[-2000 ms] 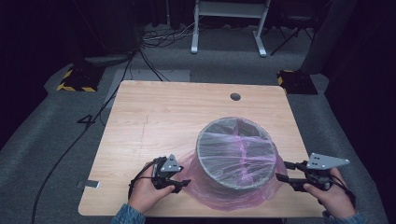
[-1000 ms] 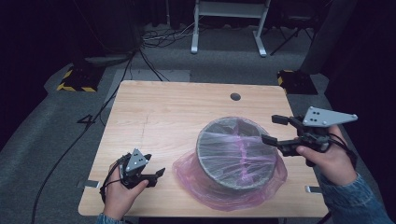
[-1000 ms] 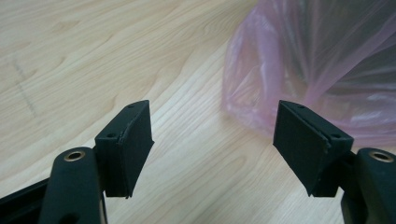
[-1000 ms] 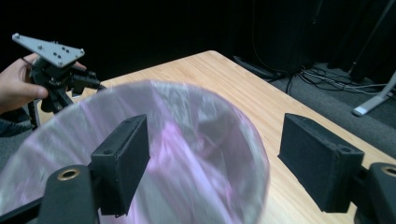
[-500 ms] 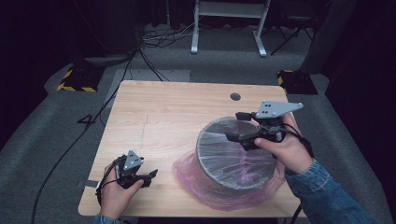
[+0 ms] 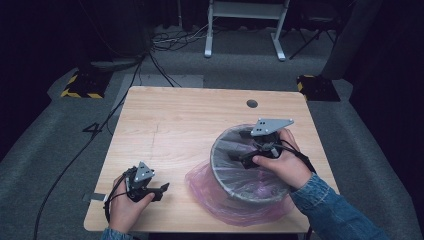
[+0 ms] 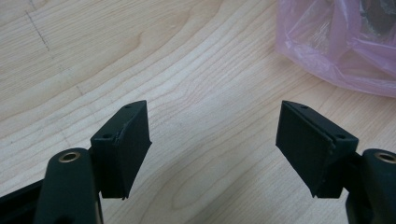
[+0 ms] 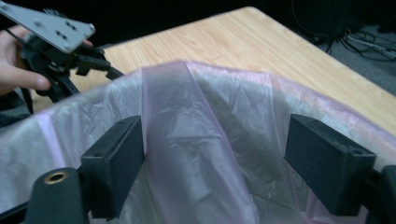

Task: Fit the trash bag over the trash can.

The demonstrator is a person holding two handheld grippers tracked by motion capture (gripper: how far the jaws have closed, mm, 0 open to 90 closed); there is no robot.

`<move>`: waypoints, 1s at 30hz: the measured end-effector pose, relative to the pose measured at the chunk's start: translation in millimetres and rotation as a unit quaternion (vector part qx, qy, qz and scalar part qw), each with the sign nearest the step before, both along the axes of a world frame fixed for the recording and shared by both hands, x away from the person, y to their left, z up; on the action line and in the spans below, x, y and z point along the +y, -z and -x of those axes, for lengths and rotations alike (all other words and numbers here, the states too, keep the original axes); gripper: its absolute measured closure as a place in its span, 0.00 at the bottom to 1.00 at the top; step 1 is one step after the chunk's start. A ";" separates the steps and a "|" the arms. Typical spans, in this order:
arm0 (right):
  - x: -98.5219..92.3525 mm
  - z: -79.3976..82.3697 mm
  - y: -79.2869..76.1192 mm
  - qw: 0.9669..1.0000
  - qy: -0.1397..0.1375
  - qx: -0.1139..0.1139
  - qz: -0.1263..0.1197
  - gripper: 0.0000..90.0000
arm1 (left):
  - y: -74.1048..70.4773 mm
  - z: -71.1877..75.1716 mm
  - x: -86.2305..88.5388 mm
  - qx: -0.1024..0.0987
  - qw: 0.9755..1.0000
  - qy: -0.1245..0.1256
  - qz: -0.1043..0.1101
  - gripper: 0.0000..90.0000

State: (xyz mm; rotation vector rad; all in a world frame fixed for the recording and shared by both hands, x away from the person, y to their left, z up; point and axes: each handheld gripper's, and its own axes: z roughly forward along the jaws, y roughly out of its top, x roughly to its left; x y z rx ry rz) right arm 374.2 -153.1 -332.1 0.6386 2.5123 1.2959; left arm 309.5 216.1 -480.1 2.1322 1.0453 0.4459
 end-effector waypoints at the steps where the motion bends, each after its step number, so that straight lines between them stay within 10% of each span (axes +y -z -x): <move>1: 0.4 -0.9 2.4 1.000 0.002 0.002 0.006 0.21 | 0.6 0.0 -0.5 0.000 1.000 0.000 0.001 0.29; 16: 13.8 -10.9 38.7 0.992 0.005 0.061 0.106 0.17 | 3.6 -3.4 -6.7 0.004 1.000 0.015 0.001 0.30; 30: 24.7 -20.9 65.8 0.965 -0.006 0.154 0.212 0.21 | 5.1 -4.6 -10.7 0.005 1.000 0.021 0.003 0.30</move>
